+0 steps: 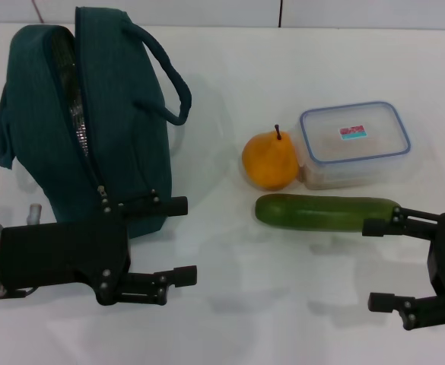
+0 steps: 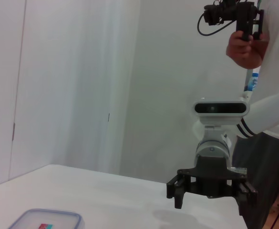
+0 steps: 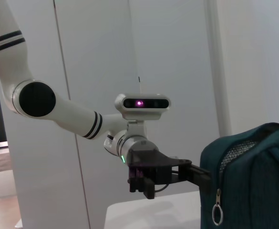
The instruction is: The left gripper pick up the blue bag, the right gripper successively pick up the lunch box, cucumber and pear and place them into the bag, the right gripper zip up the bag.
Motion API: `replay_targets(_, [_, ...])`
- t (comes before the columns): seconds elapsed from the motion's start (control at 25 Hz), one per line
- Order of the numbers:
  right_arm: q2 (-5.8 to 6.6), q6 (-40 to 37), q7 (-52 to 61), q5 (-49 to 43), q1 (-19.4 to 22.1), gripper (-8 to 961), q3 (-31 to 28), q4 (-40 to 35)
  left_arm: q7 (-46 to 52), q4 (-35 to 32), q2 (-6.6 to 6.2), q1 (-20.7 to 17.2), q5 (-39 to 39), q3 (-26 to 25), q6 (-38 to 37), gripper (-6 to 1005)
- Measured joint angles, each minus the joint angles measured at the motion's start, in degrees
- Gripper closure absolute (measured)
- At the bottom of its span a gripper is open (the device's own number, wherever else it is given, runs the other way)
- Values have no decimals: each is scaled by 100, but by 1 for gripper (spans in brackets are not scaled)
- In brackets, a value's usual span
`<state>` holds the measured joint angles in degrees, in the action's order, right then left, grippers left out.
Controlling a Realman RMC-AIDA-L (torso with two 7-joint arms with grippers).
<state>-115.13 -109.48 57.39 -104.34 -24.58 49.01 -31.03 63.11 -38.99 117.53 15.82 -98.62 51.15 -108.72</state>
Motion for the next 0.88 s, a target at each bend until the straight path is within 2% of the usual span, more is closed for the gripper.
replay_targets(0.76, [-7, 41, 18, 22, -11, 78, 3, 0, 26, -4, -11, 20, -84, 47, -98, 162])
replay_targets(0.88, [-8, 42, 50, 27, -12, 78, -24, 0, 25, -66, -44, -7, 48, -61, -383, 168])
